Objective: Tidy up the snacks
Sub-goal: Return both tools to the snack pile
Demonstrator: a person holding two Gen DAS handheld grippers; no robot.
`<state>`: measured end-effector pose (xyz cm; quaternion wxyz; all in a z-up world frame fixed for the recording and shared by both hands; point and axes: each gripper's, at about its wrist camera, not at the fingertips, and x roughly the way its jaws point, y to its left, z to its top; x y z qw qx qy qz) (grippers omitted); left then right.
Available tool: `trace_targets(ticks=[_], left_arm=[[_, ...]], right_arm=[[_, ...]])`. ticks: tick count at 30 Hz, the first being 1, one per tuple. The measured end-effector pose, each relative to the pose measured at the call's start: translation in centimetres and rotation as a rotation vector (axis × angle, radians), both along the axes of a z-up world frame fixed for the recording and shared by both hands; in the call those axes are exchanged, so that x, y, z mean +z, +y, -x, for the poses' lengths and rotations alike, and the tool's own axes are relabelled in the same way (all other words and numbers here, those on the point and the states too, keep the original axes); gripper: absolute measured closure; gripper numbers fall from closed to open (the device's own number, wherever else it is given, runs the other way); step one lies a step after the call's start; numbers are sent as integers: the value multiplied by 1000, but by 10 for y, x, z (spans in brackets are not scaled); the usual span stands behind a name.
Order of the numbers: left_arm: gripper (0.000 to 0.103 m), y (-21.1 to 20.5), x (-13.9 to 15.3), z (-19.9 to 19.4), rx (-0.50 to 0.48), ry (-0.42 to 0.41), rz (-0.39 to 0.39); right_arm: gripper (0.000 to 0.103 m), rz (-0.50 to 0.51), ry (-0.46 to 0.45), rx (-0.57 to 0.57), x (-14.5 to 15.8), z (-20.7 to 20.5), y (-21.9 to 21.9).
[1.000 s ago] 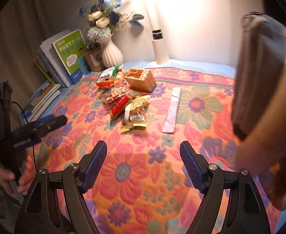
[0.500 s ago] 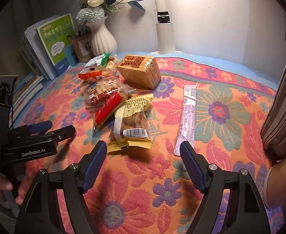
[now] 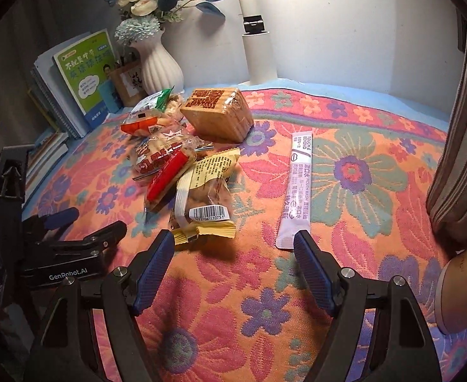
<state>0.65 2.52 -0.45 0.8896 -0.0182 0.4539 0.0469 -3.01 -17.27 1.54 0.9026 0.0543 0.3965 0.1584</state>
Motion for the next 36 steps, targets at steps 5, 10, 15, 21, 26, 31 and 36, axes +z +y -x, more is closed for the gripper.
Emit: trace_targets(ticks=[5,10,15,21,26,31,36], left_arm=[[0,0,0,0,0,0,1],[0,-1,0,0,0,0,0],[0,0,0,0,-1,0,1],[0,0,0,0,-2,0,2],[0,1,0,0,-3,0,2],[0,0,0,0,-3,1,2],[0,0,1,0,-3,1,2]], right_arm=[[26,-26,18,-8,-1,-3,-3],[26,-6,-2,-7,0,1,-1],[26,16,-1,14,-1,2,5],[26,0,5,10,-1,1,2],[26,-22,16,-3,-2,-1,-2],[26,-25,-7,-14,2,2,-3],[26,-29,44,21,4,-10,5]])
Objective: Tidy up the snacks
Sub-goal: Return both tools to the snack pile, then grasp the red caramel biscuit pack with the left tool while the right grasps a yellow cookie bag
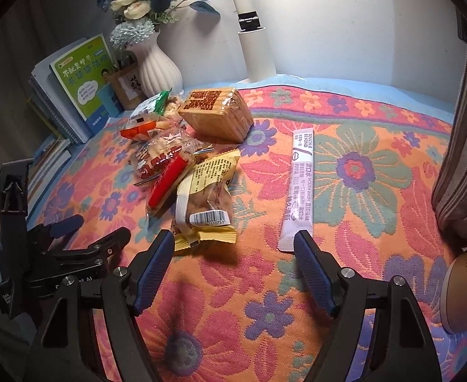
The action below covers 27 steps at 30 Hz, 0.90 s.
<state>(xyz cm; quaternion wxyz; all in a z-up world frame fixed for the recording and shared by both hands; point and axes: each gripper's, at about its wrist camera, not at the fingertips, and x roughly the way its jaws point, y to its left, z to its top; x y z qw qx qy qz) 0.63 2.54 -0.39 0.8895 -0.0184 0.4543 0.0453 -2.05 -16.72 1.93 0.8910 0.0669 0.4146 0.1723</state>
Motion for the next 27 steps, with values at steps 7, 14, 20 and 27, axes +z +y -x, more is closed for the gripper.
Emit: trace_targets(ticks=[7,14,20,27], left_arm=[[0,-1,-1,-7,-16,2,2],[0,0,-1,-8,-17,2,2],[0,3,4,-8,-65,34,44],[11,7,25,-3,-254,-20,324]], right_arm=[[26,28,52,23,-1,-23,19],[26,48,57,34,-10,-32,27],[46,90,36,45,-11,-34,35],[54,90,26,33,-9,-24,25]])
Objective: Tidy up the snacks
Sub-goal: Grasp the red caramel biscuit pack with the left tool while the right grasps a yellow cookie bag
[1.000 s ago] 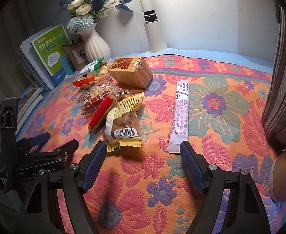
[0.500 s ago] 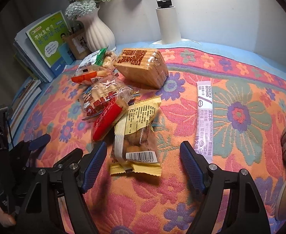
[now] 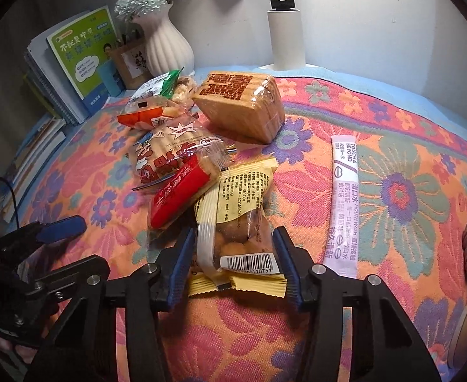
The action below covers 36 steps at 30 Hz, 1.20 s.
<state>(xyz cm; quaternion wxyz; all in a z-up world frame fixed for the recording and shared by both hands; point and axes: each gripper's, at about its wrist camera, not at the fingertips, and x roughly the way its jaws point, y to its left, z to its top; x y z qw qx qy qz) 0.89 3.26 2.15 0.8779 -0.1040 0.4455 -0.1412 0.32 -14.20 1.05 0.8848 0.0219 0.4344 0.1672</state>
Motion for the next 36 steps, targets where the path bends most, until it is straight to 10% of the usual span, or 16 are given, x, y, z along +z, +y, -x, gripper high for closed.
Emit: trace_targets(ticks=[22,27,36], left_arm=[[66,-88,-11,-50,-271,-47,-199],[66,-79,3,-21,-331,-34,-74],[39,-113,6,-56,-418,-107,-290]], right_arm=[[55,-84,-9,-101,-2,37,-68],[55,-108,-5,-107,-2,38,-72],[55,-143,3,-107,-4,38,-77]])
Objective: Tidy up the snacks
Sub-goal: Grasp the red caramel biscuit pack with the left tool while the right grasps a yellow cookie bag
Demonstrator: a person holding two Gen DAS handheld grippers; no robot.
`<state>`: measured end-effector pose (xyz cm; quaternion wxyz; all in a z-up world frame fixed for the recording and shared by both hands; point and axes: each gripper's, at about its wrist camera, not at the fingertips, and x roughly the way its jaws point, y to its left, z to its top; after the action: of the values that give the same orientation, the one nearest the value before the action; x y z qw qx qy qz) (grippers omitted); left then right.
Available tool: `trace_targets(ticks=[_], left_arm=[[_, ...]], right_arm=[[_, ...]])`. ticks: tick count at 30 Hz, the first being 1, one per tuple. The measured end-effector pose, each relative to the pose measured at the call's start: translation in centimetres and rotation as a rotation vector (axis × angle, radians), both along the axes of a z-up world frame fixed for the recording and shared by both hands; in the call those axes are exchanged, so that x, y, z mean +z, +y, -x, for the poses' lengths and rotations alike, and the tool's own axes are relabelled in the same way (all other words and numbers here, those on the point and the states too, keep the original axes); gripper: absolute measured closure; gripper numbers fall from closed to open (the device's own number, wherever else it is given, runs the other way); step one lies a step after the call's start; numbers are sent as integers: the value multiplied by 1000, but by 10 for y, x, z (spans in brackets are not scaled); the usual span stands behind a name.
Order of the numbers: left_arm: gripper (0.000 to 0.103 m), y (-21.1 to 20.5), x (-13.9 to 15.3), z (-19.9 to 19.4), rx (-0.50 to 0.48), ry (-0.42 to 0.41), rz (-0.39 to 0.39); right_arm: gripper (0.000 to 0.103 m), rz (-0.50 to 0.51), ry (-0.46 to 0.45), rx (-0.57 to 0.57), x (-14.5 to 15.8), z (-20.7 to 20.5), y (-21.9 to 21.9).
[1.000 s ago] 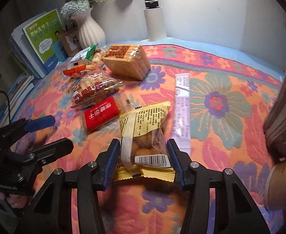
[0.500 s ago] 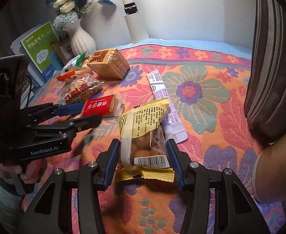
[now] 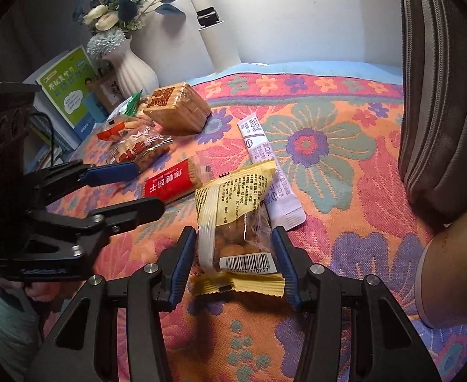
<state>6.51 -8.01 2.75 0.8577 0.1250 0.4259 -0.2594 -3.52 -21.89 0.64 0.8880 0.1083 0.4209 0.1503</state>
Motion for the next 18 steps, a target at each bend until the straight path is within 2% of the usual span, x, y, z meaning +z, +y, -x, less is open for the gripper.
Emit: trace_targets(ticks=[3,4,6,7,9,14,18], left_arm=[[40,-3,-12,-20,-14,55,-13],[48,-3,-17,-22,-18,73,-15],[52,-2,-20,-18,-25,59,-12],[60,-1,-19,-15,-26,65,-7],[68,2,-16,-8,-11,72,-1],[69,10,-6,27,22,43,25],[69,18,10,59,26,32,74]], right_arm=[[55,-16,2,1,0,0,-2],[55,-16,2,3,0,0,-2],[55,-9,2,6,0,0,0],[55,-4,0,9,0,0,1],[56,14,-5,11,1,1,4],[60,65,-42,26,8,13,13],[60,30,-29,41,12,36,13]])
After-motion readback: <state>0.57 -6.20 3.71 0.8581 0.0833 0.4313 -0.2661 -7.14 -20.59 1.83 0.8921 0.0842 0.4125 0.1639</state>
